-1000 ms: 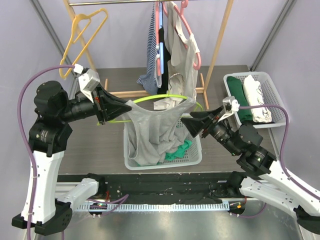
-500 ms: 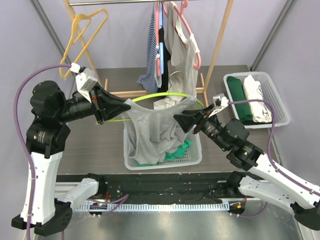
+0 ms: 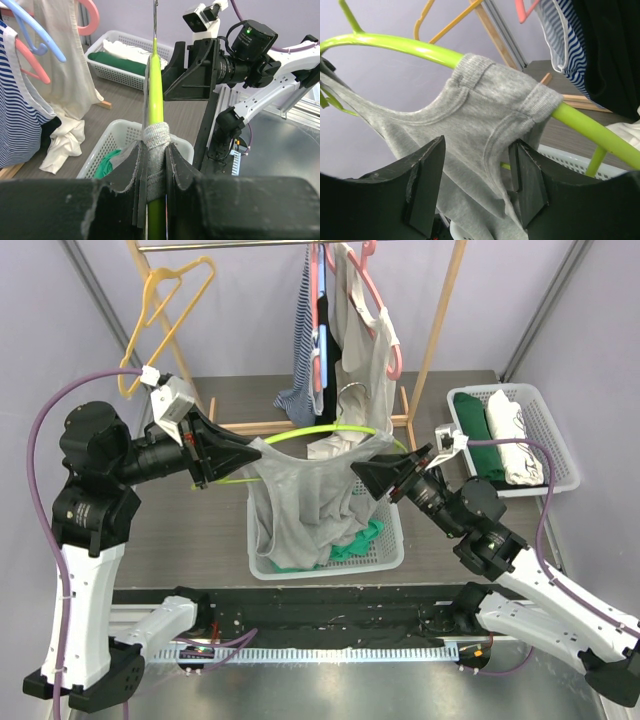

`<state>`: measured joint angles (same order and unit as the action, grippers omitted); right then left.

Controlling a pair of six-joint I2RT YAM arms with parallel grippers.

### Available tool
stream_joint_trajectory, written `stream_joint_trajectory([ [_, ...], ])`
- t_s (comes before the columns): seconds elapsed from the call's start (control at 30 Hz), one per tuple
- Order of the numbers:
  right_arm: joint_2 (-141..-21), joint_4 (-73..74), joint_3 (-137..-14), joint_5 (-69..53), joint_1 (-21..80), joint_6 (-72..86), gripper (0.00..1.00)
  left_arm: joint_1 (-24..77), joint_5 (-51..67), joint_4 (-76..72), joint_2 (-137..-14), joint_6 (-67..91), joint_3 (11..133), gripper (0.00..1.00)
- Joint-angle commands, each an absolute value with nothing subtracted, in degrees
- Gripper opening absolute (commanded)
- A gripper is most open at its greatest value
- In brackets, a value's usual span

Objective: Remove the tank top from the hanger

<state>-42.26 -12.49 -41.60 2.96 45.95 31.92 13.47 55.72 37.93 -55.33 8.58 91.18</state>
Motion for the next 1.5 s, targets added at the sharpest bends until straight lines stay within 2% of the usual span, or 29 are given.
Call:
stream_joint_trajectory([
  [0.0,-42.1,-18.3,-43.7,0.8,45.4,34.2,0.59,13.4,56.6,33.7,-54.4,9.3,91.8,0.00],
  [0.23,-41.6,-19.2,-44.4,-1.5,45.4,35.1,0.47,13.3,55.9,33.5,-53.8,9.0,90.9,0.00],
  [0.33,-41.1,-18.9,-44.7,-1.1,45.3,34.9,0.27,13.3,55.7,33.5,-53.4,8.6,90.1,0.00],
  [0.37,-41.0,-18.5,-44.8,-0.4,45.3,34.8,0.17,13.4,55.6,33.5,-53.3,8.5,89.7,0.00],
  [0.47,-39.3,-17.5,-45.1,3.0,45.3,34.5,0.10,13.4,55.4,33.7,-52.6,7.9,89.0,0.00],
  [0.57,-36.2,-17.1,-44.6,5.2,44.7,34.3,0.07,13.4,54.6,35.2,-52.1,6.0,88.7,0.00],
  [0.8,-32.3,-9.2,-45.4,19.7,44.6,33.9,0.06,13.3,54.1,36.4,-51.7,4.7,88.8,0.00],
  [0.83,-32.2,-7.7,-45.7,25.2,44.6,34.4,0.06,13.3,54.2,36.5,-51.7,4.7,88.9,0.00],
  [1.13,-36.9,6.8,-50.2,46.2,43.8,36.6,0.02,13.3,54.7,38.2,-51.6,4.0,91.2,0.00],
  [1.3,-39.0,13.3,-49.4,45.3,39.2,40.1,0.02,13.3,54.8,38.6,-51.5,4.0,92.4,0.00],
  [1.47,-40.2,16.9,-46.2,36.8,30.3,43.1,0.01,13.4,55.3,38.7,-51.9,4.4,94.0,0.00],
])
